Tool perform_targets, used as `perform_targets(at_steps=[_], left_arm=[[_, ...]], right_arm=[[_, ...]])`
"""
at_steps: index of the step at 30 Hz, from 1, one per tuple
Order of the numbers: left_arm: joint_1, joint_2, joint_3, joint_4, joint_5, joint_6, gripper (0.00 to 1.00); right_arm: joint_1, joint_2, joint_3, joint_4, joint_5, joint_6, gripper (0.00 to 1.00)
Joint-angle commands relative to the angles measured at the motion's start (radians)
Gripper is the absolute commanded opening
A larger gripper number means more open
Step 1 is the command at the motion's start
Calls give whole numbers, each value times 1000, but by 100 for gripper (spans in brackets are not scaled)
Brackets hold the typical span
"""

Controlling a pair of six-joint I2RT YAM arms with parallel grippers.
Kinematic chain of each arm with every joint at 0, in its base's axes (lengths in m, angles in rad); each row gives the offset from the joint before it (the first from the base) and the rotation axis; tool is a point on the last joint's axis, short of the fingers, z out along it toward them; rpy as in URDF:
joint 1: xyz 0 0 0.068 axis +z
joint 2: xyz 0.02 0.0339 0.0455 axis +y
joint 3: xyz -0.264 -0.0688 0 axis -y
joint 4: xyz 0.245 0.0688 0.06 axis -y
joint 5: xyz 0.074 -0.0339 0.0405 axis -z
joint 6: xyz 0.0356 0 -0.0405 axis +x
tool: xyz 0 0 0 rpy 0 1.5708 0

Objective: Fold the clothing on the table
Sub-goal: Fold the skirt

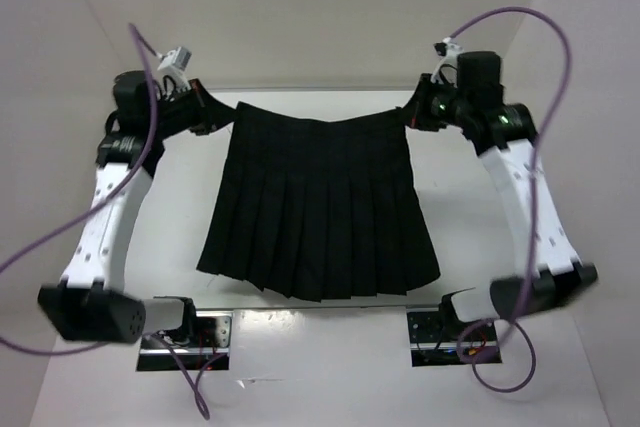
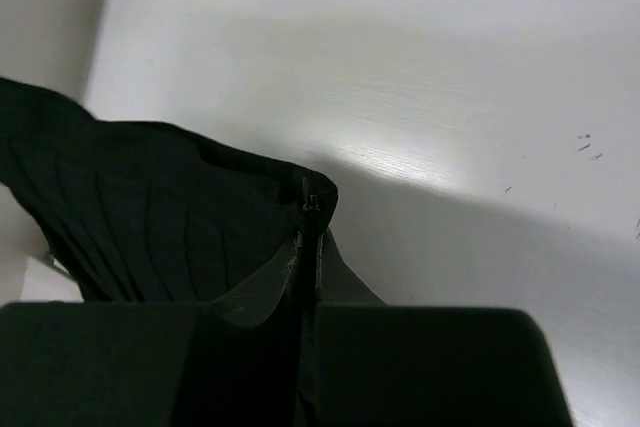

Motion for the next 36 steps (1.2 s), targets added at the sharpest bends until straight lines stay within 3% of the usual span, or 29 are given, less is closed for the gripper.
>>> perform_targets(at_steps=[1, 8, 14, 20, 31, 36], left_arm=[[6, 171, -14, 96, -40, -17, 0], [6, 578, 128, 152, -54, 5, 0], [6, 783, 289, 152, -65, 5, 0], [-3, 741, 268, 143, -43, 5, 0], [-21, 468, 6, 97, -150, 23, 0], [-21, 417, -102, 54, -170, 23, 0]], right_arm=[[-72, 214, -74, 132, -61, -25, 0], [-172, 574, 29, 244, -136, -35, 0], [-186, 679, 122, 270, -170, -35, 0], [-186, 627, 103, 241, -170, -35, 0], [-100, 321, -233, 165, -132, 10, 0], [-63, 235, -364, 152, -123, 47, 0]])
